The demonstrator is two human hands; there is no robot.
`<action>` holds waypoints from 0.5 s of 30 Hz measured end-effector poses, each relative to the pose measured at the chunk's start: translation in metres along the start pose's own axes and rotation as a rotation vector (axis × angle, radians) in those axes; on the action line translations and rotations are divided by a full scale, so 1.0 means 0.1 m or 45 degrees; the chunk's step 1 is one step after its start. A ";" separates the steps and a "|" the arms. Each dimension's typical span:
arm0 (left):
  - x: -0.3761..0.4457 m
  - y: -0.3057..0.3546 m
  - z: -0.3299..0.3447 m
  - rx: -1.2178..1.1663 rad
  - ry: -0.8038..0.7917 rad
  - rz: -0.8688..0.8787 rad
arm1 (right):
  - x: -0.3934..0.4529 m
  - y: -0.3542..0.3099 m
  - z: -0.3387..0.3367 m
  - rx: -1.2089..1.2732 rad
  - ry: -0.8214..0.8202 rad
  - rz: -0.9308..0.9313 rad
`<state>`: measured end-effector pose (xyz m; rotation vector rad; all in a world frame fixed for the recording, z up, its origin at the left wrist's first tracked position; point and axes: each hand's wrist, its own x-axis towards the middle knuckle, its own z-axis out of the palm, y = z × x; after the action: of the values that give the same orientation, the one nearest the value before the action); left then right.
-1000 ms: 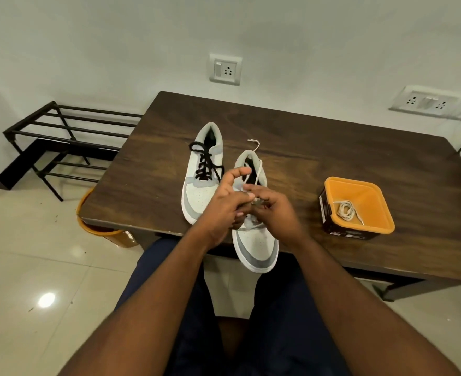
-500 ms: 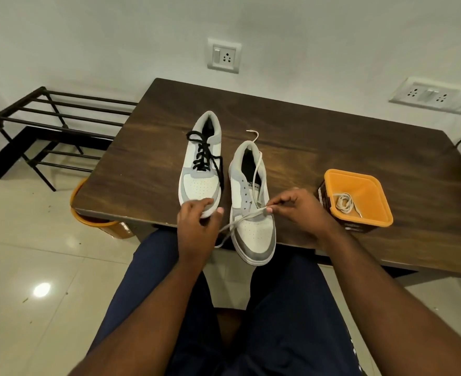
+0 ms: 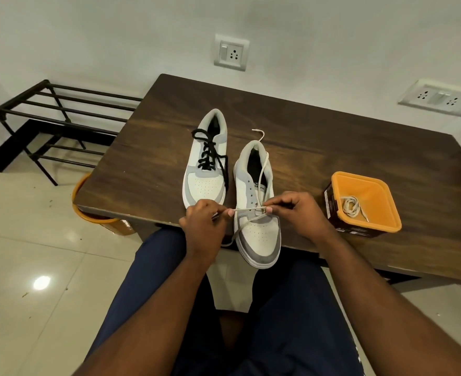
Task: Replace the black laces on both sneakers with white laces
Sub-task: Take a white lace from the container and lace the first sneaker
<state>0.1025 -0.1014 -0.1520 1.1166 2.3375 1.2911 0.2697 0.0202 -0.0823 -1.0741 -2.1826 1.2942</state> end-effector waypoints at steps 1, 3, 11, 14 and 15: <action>-0.02 0.01 0.00 0.064 0.005 0.027 | 0.00 0.01 0.02 -0.026 0.009 -0.003; -0.07 0.06 0.05 0.122 0.026 0.171 | 0.01 0.02 0.10 -0.047 -0.001 0.009; -0.02 0.12 0.24 -0.300 -0.135 0.232 | -0.01 -0.10 0.31 0.371 0.048 0.101; -0.04 0.14 0.23 -0.457 -0.027 0.160 | -0.01 -0.06 0.35 0.407 0.146 0.142; -0.05 0.14 0.21 -0.484 0.018 0.137 | -0.01 -0.02 0.37 0.366 0.230 0.154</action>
<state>0.1242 -0.0872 -0.1537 1.1175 1.9458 1.6951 0.2456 -0.0023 -0.0986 -1.1687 -1.7610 1.4483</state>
